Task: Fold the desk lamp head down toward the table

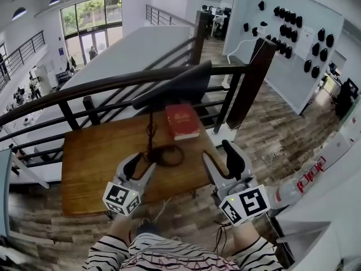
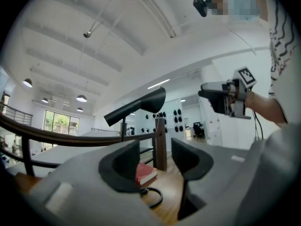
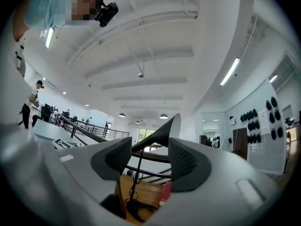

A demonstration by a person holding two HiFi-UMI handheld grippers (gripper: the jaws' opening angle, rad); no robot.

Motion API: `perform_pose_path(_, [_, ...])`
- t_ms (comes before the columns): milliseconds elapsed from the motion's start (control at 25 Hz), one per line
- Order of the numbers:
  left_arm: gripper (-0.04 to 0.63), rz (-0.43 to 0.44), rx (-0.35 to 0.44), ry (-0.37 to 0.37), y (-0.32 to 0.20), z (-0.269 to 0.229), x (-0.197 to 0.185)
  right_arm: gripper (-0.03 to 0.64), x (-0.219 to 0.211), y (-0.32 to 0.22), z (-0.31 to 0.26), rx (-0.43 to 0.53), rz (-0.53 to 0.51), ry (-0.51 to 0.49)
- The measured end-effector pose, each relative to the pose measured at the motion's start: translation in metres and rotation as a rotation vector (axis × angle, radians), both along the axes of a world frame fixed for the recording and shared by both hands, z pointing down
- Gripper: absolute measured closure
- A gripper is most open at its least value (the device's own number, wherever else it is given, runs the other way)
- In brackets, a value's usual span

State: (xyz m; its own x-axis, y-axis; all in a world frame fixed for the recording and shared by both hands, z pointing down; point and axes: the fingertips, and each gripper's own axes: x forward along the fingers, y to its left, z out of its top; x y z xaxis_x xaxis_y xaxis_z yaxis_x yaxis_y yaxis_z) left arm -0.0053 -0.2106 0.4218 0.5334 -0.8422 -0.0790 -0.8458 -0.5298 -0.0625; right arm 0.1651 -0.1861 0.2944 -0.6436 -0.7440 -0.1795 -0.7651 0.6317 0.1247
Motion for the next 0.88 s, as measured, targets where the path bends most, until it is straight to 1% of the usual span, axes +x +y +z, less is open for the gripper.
perform_pose_path(240, [0.387, 0.002, 0.0, 0.001, -0.052, 0.001, 0.002, 0.39, 0.002, -0.033, -0.018, 0.036, 0.027, 0.022])
perform_pose_path(640, [0.385, -0.012, -0.016, -0.021, -0.15, -0.001, -0.02, 0.391, -0.025, -0.097, -0.063, 0.124, 0.07, 0.067])
perform_pose_path(880, [0.379, 0.017, -0.033, -0.015, -0.19, 0.003, -0.035, 0.393, -0.043, -0.134, -0.09, 0.171, 0.108, 0.113])
